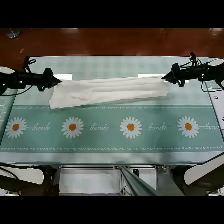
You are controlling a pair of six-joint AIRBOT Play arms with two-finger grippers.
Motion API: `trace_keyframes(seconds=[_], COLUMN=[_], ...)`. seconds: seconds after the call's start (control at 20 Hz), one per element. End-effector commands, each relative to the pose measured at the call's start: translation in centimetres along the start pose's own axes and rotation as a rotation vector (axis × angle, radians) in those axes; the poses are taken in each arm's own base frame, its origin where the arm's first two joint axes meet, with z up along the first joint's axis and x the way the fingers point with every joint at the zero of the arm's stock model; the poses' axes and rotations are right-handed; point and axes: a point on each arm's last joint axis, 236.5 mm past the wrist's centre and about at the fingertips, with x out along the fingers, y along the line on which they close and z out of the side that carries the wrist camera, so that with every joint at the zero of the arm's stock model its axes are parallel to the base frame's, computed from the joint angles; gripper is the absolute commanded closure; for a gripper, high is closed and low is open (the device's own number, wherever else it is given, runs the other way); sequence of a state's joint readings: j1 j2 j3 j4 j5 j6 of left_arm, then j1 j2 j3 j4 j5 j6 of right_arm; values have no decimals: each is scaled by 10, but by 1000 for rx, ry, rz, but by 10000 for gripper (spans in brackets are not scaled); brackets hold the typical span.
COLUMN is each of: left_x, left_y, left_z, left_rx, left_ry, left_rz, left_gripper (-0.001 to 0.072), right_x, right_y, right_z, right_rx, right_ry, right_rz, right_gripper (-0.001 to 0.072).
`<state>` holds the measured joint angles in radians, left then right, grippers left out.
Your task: Fold the shirts.
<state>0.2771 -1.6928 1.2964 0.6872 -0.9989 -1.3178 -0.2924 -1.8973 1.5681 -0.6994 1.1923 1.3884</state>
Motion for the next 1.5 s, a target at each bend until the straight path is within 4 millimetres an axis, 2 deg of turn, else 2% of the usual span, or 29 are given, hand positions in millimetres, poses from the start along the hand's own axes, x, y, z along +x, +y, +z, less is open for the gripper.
trace_keyframes(seconds=[0.0, 0.1, 0.15, 0.2, 0.25, 0.3, 0.4, 0.45, 0.55, 0.6, 0.7, 0.8, 0.85, 0.95, 1.05, 1.2, 1.25, 1.3, 1.35, 1.4, 1.45], left_x=[12, 16, 17, 16, 13, 2, -33, -52, -93, -110, -126, -129, -130, -131, -127, -108, -100, -92, -85, -78, -72], left_y=[3, 4, 2, 0, -4, -6, 2, 16, 54, 69, 74, 57, 44, 16, -6, -32, -40, -47, -55, -62, -72], left_z=[14, 11, 8, 4, -2, -5, -7, -8, -12, -13, -13, -20, -27, -49, -76, -108, -116, -122, -128, -132, -135], left_rx=[-8, -10, 1, 7, 10, 27, 26, 4, -14, -13, 0, 58, 91, 153, 209, 284, 301, 303, 297, 292, 312], left_ry=[-5, 7, 19, 34, 71, 109, 182, 205, 200, 172, 59, -78, -141, -235, -258, -196, -169, -146, -126, -105, -92], left_rz=[1, 1, -2, -7, -20, -28, 4, 60, 222, 295, 335, 310, 288, 242, 206, 162, 147, 126, 98, 73, 42], left_gripper=[684, 684, 673, 435, 19, 5, 6, 7, 7, 7, 7, 7, 7, 7, 7, 7, 7, 9, 64, 466, 669], right_x=[14, 18, 18, 18, 14, 6, -23, -38, -60, -63, -54, -33, -21, 0, 18, 43, 46, 44, 39, 29, 16], right_y=[-13, -16, -17, -14, -9, -5, -4, -12, -42, -59, -76, -71, -62, -53, -48, -33, -29, -22, -13, -6, -3], right_z=[-3, -7, -6, -6, -6, -5, 1, 3, 3, -2, -9, -16, -18, -19, -24, -36, -38, -40, -44, -45, -46], right_rx=[12, 11, 14, 19, 15, 0, -30, -36, -8, 14, 31, 31, 18, 11, 2, -8, -20, -38, -70, -89, -109], right_ry=[36, 50, 47, 48, 55, 66, 83, 84, 87, 103, 127, 164, 176, 181, 198, 239, 246, 261, 290, 310, 312], right_rz=[-36, -58, -63, -50, -29, -19, -13, -37, -130, -186, -228, -188, -148, -114, -111, -80, -81, -76, -67, -65, -79], right_gripper=[688, 687, 659, 405, 87, 87, 87, 87, 87, 87, 87, 87, 87, 87, 88, 93, 173, 374, 694, 688, 688])
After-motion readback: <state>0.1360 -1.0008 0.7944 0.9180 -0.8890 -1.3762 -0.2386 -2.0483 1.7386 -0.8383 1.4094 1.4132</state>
